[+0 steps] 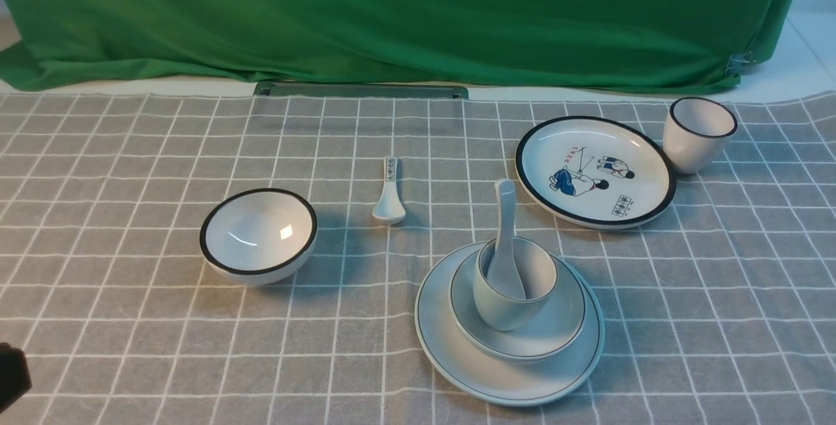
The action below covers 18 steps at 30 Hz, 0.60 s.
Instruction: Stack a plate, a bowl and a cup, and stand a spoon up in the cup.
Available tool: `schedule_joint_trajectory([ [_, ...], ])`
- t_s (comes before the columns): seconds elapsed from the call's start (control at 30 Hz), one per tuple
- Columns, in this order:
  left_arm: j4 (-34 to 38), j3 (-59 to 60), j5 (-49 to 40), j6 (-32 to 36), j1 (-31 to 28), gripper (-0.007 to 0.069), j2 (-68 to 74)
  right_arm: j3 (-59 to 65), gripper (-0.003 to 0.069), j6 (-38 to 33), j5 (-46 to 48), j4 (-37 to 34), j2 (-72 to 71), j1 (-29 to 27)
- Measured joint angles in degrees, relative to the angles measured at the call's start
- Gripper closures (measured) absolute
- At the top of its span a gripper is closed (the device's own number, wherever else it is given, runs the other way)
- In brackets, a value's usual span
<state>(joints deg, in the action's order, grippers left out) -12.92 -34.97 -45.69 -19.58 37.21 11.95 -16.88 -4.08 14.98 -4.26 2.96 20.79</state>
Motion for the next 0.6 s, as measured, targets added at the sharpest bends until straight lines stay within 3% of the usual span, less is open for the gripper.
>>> schedule_joint_trajectory([
  [0.13,0.50,0.67,5.47,1.76,0.00,0.0613,-0.08,0.00,0.0571,0.21,0.00,0.00,0.00,0.00],
  [0.27,9.28,5.25,18.19,16.75,-2.87,0.0613,-1.31,0.00,0.0569,0.21,0.00,0.00,0.00,0.00],
  [0.3,9.94,5.68,18.79,17.70,-3.22,0.0613,-1.31,0.00,0.0569,0.21,0.00,0.00,0.00,0.00],
  [0.4,17.39,12.83,27.36,27.18,-10.02,0.0613,-3.98,0.00,0.0568,0.21,0.00,0.00,0.00,0.00],
  [0.5,19.68,22.80,34.39,28.50,-19.76,0.0611,-8.08,0.00,0.0561,0.21,0.00,0.00,0.00,0.00],
  [0.6,20.06,30.10,36.06,28.38,-27.25,0.0612,-11.13,0.00,0.0554,0.21,0.00,0.00,0.00,0.00],
])
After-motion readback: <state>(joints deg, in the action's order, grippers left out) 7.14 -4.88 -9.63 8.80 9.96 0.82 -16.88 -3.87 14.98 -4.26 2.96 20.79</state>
